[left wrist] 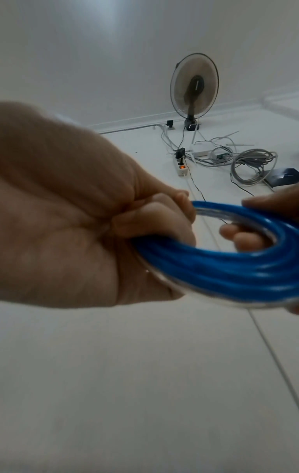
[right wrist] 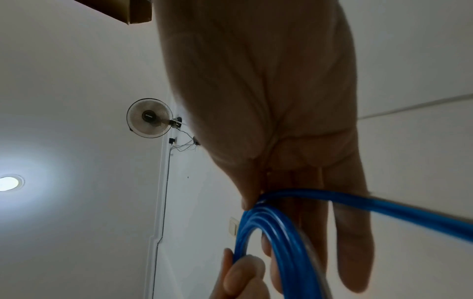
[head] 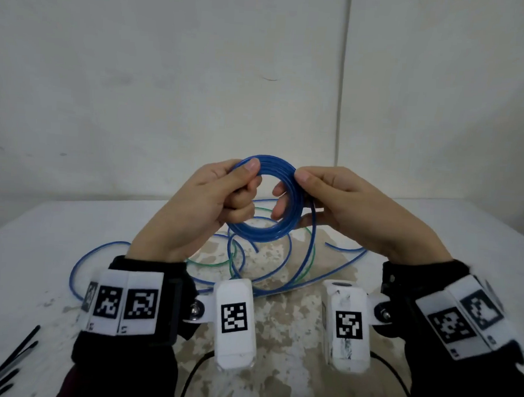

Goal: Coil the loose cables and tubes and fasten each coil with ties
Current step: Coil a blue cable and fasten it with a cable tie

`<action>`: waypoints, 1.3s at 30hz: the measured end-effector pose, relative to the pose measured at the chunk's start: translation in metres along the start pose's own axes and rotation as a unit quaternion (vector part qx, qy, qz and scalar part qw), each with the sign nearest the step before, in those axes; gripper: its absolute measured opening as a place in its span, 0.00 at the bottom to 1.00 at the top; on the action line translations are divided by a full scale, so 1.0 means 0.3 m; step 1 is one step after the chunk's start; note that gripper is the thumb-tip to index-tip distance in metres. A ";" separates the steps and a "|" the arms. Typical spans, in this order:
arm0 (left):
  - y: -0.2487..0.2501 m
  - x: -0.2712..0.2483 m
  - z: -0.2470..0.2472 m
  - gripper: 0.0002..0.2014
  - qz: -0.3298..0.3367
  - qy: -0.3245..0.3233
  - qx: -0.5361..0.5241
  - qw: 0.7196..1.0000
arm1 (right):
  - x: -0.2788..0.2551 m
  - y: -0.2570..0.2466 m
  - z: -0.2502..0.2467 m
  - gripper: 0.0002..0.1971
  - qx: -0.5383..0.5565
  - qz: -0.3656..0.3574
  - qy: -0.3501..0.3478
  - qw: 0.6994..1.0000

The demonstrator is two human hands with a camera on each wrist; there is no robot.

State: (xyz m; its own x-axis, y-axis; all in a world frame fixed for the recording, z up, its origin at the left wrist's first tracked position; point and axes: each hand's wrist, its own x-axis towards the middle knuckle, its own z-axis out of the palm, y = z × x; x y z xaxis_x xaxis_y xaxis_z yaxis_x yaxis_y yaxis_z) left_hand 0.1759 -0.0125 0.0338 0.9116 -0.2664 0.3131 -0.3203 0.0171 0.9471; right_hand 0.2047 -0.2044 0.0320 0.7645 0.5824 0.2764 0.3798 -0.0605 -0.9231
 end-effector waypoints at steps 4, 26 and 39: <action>-0.005 0.006 0.019 0.14 0.021 0.014 -0.010 1.000 | -0.003 -0.012 0.001 0.17 0.008 -0.019 0.028 0.999; 0.019 -0.014 0.020 0.14 -0.020 -0.081 -0.011 0.996 | -0.013 -0.057 0.043 0.18 0.000 -0.014 0.013 1.000; 0.006 0.012 0.036 0.17 -0.041 -0.048 -0.058 0.996 | 0.011 -0.038 0.045 0.19 0.096 0.007 0.067 0.993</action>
State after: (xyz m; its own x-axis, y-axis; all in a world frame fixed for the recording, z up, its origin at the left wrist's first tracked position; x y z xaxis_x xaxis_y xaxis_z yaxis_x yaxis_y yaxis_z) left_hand 0.1759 -0.0237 0.0359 0.9030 -0.3615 0.2320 -0.2091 0.1018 0.9726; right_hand 0.1958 -0.1908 0.0397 0.8370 0.4679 0.2837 0.2716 0.0950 -0.9577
